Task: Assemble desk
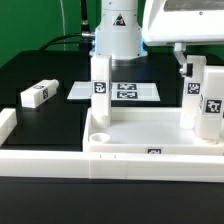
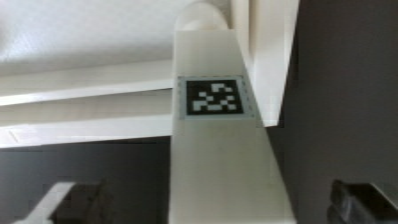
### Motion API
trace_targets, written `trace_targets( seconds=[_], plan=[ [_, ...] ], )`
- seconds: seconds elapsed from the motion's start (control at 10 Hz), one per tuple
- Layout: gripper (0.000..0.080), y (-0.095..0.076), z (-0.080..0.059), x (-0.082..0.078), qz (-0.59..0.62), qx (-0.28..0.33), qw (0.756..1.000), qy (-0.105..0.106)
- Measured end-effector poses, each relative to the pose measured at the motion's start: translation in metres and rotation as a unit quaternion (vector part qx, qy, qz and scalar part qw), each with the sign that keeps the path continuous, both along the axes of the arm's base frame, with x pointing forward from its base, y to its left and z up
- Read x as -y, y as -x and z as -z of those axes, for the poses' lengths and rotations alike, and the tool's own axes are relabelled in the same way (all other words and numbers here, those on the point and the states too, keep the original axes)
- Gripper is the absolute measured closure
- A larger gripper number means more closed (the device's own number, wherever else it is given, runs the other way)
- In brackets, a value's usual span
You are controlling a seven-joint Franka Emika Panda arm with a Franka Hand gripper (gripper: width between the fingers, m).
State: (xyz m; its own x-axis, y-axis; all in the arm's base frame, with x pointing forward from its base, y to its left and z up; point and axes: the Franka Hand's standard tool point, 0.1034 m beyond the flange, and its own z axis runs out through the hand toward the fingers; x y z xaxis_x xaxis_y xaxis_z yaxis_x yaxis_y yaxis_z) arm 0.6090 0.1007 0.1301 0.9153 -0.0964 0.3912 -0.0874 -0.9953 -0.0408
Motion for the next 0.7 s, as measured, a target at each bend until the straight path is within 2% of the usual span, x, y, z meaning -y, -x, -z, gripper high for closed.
trace_targets(
  seconds=[0.1,0.5,0.7],
  plan=[
    [0.0163,-0.001,-0.006,0.001,0.0,0.004,1.0,-0.002],
    [0.015,-0.008,-0.031,0.007,-0.001,0.002,1.0,-0.009],
    [0.015,-0.009,-0.031,0.007,-0.001,0.002,1.0,-0.009]
  ],
)
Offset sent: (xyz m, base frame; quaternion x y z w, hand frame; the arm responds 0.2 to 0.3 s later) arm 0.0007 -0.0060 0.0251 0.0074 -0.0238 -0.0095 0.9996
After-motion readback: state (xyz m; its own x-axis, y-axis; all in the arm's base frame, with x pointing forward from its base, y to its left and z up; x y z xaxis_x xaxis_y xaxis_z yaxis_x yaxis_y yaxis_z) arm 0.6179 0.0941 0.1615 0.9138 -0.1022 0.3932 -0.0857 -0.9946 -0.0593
